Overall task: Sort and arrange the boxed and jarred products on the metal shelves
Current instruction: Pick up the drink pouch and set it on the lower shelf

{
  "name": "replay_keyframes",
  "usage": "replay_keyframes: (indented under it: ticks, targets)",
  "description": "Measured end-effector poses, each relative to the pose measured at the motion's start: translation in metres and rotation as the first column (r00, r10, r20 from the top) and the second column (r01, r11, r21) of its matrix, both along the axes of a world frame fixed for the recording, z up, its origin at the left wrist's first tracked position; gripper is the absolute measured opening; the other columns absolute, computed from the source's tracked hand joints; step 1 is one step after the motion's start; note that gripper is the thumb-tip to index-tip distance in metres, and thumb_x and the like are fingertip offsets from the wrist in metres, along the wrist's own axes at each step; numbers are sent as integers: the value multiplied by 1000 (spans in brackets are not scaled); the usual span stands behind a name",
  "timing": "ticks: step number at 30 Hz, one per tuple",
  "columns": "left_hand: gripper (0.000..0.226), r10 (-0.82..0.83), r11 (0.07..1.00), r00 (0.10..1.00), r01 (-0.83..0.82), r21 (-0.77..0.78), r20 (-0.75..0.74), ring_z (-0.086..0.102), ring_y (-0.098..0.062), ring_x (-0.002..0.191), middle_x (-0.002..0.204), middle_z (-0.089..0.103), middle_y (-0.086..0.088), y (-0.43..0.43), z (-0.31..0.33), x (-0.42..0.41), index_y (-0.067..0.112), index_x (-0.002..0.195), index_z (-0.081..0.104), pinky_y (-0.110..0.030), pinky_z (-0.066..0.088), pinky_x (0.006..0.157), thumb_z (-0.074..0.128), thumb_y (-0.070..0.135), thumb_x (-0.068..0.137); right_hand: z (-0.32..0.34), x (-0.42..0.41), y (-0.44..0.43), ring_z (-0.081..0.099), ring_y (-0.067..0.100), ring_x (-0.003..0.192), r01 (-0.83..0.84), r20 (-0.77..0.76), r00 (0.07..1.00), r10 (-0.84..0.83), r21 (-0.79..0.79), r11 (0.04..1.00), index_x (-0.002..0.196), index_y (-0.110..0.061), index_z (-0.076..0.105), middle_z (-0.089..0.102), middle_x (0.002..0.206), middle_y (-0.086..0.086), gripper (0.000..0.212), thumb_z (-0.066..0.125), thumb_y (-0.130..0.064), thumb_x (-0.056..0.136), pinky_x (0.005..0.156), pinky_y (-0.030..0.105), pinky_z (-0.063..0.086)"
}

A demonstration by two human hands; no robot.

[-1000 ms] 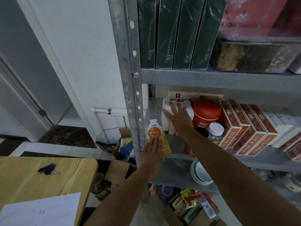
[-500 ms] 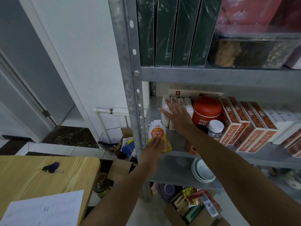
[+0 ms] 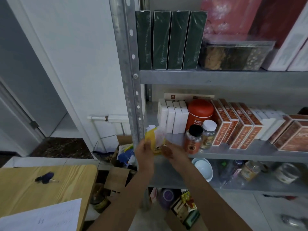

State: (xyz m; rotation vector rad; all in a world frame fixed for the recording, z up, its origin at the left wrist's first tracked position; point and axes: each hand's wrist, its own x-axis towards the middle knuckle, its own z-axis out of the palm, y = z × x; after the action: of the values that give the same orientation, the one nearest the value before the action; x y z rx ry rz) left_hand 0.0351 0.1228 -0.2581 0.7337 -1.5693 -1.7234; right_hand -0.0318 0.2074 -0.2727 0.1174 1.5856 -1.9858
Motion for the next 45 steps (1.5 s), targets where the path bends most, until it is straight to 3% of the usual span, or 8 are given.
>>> replay_keyframes:
  ticks: [7,11,16,21,25,29,38,45]
  targets:
    - [24,-134,816,975,211,537,-180,66,-26,97,106,68,-11,15,8,28,7,116,59,-29,56,70,46,-3,98,24,11,1,57,34,113,81,183,983,-3,-421,904,132,1,49,60,123,21,36,49,2,96,102,50,44]
    - [61,-132,981,991,130,-144,-3,48,-5,126,137,51,0,17,-4,40,18,144,35,-15,46,92,55,-7,92,35,16,7,54,39,122,224,92,973,-209,-203,953,124,-1,53,57,133,20,37,60,8,89,101,54,46]
    - [90,-105,311,875,480,-820,472,-6,-17,150,159,-7,1,22,-39,42,17,152,-1,-33,-10,119,59,5,86,50,23,11,56,38,118,273,135,954,-268,-14,962,106,-7,51,60,121,14,19,57,4,92,99,49,49]
    - [55,-74,603,946,295,-741,316,46,-24,133,146,46,-11,23,-36,31,7,147,38,-39,31,115,53,-3,95,57,31,16,63,27,91,108,127,988,-91,-134,985,102,-5,57,66,96,12,7,55,-4,95,81,39,53]
    - [18,-295,932,926,333,-141,236,65,-29,101,98,70,-7,11,-16,22,7,107,65,-45,52,93,50,0,98,49,25,29,66,18,104,-14,-152,988,31,115,993,119,-13,62,70,112,2,39,67,-37,89,85,34,55]
    - [21,-532,715,845,480,509,-50,74,-18,82,88,76,-3,9,-6,25,7,110,62,-28,58,62,56,-2,93,32,18,38,71,11,90,17,-253,967,34,195,981,100,-22,66,72,110,1,12,69,-27,89,83,35,58]
    - [17,-478,844,856,386,372,198,67,-33,103,109,71,-15,8,0,7,4,108,67,-48,52,95,63,9,92,17,-1,56,69,3,59,-35,-290,946,142,345,938,83,-20,66,73,73,-7,13,72,-9,85,50,16,52]
    - [13,-278,942,927,211,262,254,67,-33,96,104,69,-19,14,5,-36,7,81,66,-50,55,90,65,-5,86,-11,-8,73,69,27,101,-229,-22,971,237,189,955,107,-11,67,74,105,9,21,71,-16,87,90,47,56]
